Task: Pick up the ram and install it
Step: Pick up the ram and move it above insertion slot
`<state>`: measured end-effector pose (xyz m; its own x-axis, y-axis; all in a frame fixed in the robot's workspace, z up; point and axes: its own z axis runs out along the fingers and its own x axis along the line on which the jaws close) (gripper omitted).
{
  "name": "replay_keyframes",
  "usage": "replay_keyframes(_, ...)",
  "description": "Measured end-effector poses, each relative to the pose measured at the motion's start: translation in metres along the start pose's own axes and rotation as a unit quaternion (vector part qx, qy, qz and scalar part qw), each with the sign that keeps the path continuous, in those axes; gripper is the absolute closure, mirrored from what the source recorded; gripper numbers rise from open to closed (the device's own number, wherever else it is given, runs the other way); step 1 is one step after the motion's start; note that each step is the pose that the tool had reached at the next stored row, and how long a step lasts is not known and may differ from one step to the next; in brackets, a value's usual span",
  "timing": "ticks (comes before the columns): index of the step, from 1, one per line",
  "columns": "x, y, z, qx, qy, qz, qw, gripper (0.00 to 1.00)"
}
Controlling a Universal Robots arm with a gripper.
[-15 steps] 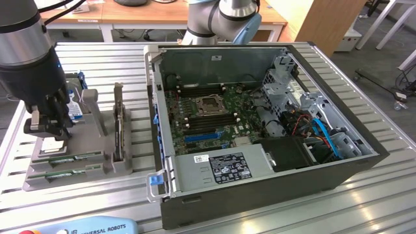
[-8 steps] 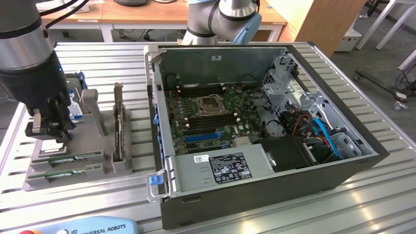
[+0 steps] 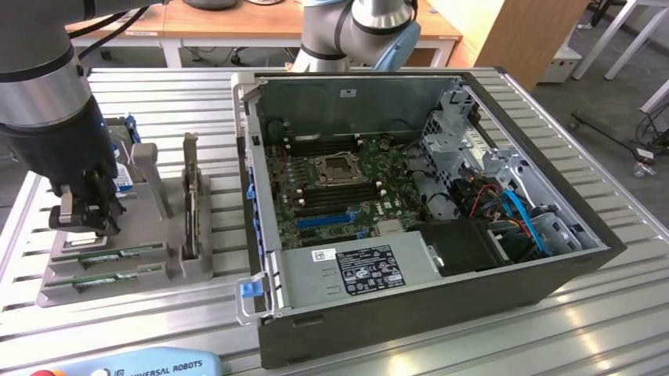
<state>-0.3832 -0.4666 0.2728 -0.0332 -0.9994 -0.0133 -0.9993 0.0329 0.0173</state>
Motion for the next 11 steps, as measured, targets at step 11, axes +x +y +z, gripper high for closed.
replay_keyframes(11, 0.0033, 0.0004, 0.0019, 0.0004, 0.0, 0.0, 1.0, 0.64)
